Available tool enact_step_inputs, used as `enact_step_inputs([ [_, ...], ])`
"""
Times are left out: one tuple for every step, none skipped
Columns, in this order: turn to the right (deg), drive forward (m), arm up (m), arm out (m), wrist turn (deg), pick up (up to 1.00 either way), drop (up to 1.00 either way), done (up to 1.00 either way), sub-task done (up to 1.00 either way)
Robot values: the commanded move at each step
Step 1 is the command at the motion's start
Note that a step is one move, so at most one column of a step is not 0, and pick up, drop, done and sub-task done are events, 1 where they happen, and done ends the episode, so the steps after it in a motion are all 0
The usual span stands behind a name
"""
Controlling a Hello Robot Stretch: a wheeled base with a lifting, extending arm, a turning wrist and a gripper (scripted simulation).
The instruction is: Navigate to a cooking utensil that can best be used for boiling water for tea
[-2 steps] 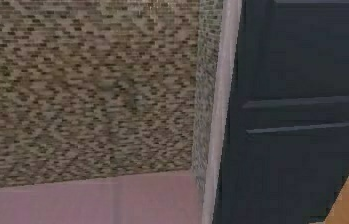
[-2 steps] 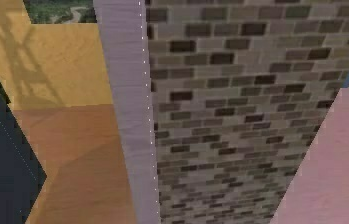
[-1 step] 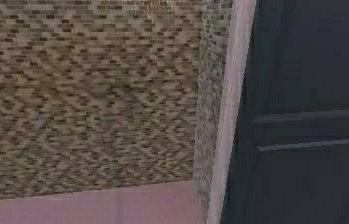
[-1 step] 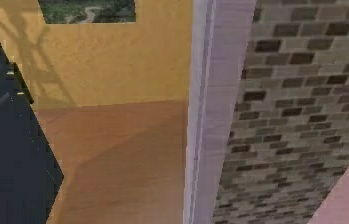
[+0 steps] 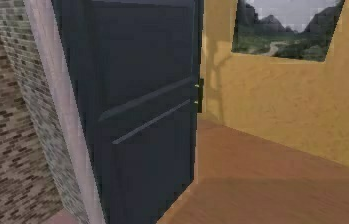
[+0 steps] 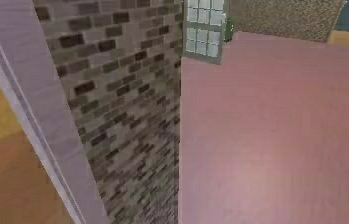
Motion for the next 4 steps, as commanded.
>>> enact_step_inputs([
  [0.0, 0.60, 0.00, 0.00, 0.0, 0.00, 0.00, 0.00, 0.00],
  [36.0, 0.00, 0.00, 0.00, 0.0, 0.00, 0.00, 0.00, 0.00],
  [0.0, 0.75, 0.00, 0.00, 0.0, 0.00, 0.00, 0.00, 0.00],
  [3.0, 0.00, 0.00, 0.00, 0.0, 0.00, 0.00, 0.00, 0.00],
])
